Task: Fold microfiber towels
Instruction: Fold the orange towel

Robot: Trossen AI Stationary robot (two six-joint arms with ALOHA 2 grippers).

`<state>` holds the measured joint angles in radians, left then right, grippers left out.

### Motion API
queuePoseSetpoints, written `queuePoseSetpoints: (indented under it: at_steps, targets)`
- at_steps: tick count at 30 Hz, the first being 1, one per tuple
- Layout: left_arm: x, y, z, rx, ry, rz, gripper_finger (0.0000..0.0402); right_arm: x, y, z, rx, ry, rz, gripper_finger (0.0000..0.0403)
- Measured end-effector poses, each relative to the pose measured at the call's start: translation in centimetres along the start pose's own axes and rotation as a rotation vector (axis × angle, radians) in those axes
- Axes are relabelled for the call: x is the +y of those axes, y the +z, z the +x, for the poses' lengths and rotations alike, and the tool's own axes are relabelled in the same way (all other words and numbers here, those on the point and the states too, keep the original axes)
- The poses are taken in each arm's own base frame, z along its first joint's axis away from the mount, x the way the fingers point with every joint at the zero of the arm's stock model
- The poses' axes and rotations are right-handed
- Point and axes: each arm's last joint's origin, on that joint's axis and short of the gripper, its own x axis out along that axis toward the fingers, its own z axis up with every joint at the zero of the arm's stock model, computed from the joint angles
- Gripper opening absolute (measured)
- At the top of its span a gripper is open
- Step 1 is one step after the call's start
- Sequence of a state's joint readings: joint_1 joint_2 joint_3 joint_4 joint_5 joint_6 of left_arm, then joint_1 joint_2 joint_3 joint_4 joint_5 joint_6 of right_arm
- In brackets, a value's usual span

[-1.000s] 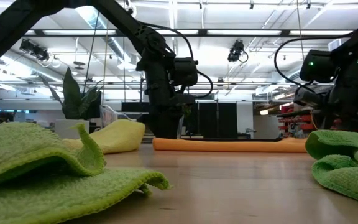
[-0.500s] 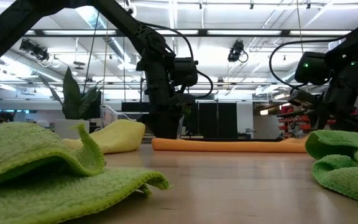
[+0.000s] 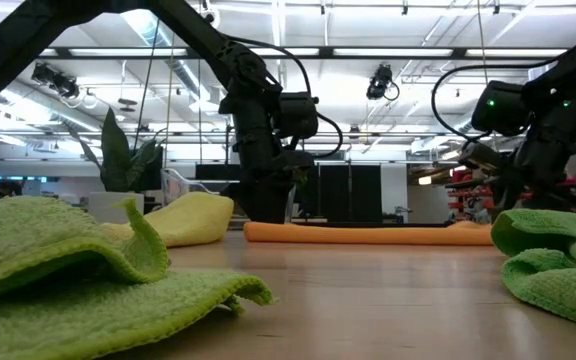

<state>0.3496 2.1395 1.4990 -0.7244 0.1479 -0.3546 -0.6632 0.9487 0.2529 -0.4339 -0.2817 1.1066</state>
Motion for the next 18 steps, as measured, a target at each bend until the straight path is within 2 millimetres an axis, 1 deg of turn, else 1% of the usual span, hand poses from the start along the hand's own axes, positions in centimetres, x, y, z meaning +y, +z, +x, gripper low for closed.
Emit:
queuePoseSetpoints:
  at_steps: [8,9,14,18]
  targets:
    - [0.0,0.0,0.0,-0.001,0.002,0.000,0.0147,-0.1,0.1,0.0,-0.028,-0.015,-0.011,0.0015]
    - [0.0,0.0,0.0,-0.001,0.003,0.000,0.0145,-0.1,0.1,0.0,-0.030,-0.016,-0.016,0.0009]
    - [0.0,0.0,0.0,-0.001,0.004,-0.001,0.0138,0.1,0.2,-0.2,-0.058,-0.019,-0.056,0.0016]
    - [0.0,0.0,0.0,-0.001,0.003,-0.001,0.0135,1.6,0.5,-1.2,-0.123,0.018,-0.127,0.0006]
